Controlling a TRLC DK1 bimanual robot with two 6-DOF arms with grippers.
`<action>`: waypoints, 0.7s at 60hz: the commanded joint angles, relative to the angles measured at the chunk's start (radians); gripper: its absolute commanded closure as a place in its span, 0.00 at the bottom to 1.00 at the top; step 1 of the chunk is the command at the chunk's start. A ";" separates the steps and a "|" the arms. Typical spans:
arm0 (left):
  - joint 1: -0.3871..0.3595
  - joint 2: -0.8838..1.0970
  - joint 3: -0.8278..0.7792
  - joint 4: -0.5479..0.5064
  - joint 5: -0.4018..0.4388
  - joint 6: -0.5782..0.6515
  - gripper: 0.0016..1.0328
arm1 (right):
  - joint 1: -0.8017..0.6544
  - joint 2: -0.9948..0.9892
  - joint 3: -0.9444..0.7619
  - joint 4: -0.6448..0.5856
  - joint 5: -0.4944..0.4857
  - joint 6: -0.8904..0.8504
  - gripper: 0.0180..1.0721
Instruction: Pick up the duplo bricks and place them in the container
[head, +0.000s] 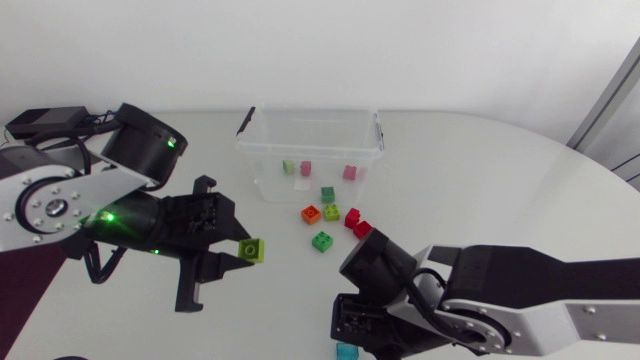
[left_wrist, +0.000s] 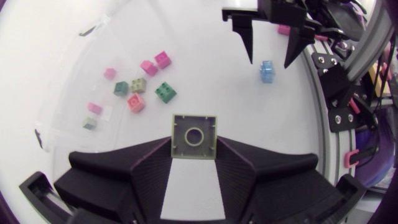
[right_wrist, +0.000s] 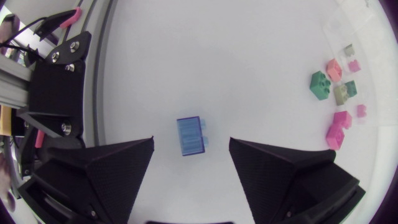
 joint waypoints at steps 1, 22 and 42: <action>0.016 0.008 0.063 0.015 0.012 -0.018 0.61 | 0.007 0.033 0.011 -0.006 -0.004 0.009 0.22; 0.071 0.096 0.206 0.170 0.010 -0.193 0.61 | -0.005 0.176 0.117 -0.102 -0.027 0.012 0.45; 0.105 0.224 0.321 0.335 -0.065 -0.355 0.60 | -0.033 0.135 0.121 -0.127 -0.073 0.026 0.83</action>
